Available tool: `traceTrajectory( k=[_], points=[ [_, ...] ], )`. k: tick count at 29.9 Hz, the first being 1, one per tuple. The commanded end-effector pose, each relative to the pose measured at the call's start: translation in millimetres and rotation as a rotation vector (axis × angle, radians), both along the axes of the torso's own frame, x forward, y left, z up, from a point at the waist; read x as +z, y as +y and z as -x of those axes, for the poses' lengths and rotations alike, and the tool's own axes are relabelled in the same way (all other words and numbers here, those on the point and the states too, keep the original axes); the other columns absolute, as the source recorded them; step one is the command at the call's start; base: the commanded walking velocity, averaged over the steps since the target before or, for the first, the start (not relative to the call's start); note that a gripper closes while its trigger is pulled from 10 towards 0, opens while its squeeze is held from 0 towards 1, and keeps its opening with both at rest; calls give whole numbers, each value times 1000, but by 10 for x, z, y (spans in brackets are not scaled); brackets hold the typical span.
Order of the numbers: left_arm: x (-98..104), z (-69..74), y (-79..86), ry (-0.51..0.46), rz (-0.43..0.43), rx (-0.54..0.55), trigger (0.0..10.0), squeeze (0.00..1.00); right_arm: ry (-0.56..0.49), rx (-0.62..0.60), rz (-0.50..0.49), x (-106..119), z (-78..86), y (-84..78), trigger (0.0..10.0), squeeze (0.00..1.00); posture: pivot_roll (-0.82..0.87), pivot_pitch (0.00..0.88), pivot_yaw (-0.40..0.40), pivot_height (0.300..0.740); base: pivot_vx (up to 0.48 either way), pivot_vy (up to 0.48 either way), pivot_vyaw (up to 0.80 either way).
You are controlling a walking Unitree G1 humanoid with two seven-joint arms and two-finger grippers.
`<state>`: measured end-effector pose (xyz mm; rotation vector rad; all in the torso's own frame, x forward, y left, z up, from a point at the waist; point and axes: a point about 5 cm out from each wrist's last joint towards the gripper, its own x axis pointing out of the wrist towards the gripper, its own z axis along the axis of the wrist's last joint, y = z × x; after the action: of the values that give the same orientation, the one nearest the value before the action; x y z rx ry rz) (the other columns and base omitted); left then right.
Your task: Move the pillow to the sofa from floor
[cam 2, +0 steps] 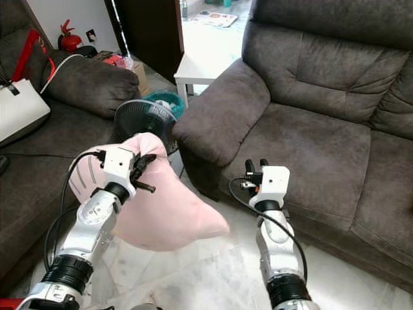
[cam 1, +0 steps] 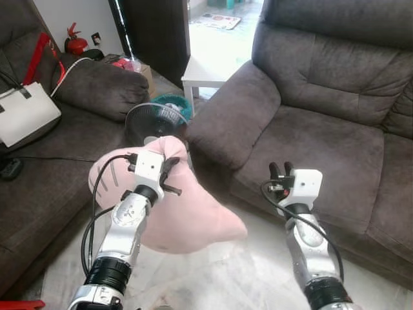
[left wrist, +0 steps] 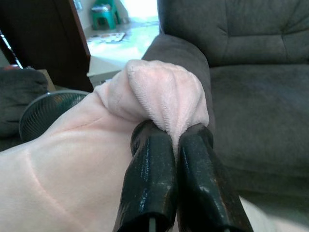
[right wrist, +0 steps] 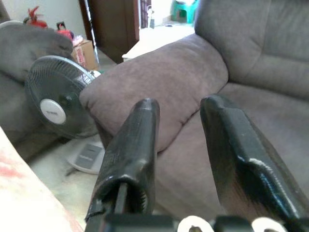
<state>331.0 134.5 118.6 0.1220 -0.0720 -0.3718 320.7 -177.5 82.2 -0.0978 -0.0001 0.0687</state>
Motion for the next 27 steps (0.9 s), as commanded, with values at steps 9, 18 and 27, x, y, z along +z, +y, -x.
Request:
traceTrajectory(
  k=[9,18,27],
  points=[
    [258,-10,-75,-77,-35,-129,10000,0,277,160,272,-339,63,-60,10000,0,125,82,40,740,0,0,0],
    [242,2,-116,-58,-56,-178,10000,0,292,198,294,-306,18,-83,10000,0,121,72,37,740,0,0,0],
    [213,3,-6,-36,-91,-169,10000,0,351,386,339,-308,15,17,10000,0,117,70,49,740,0,0,0]
  ],
)
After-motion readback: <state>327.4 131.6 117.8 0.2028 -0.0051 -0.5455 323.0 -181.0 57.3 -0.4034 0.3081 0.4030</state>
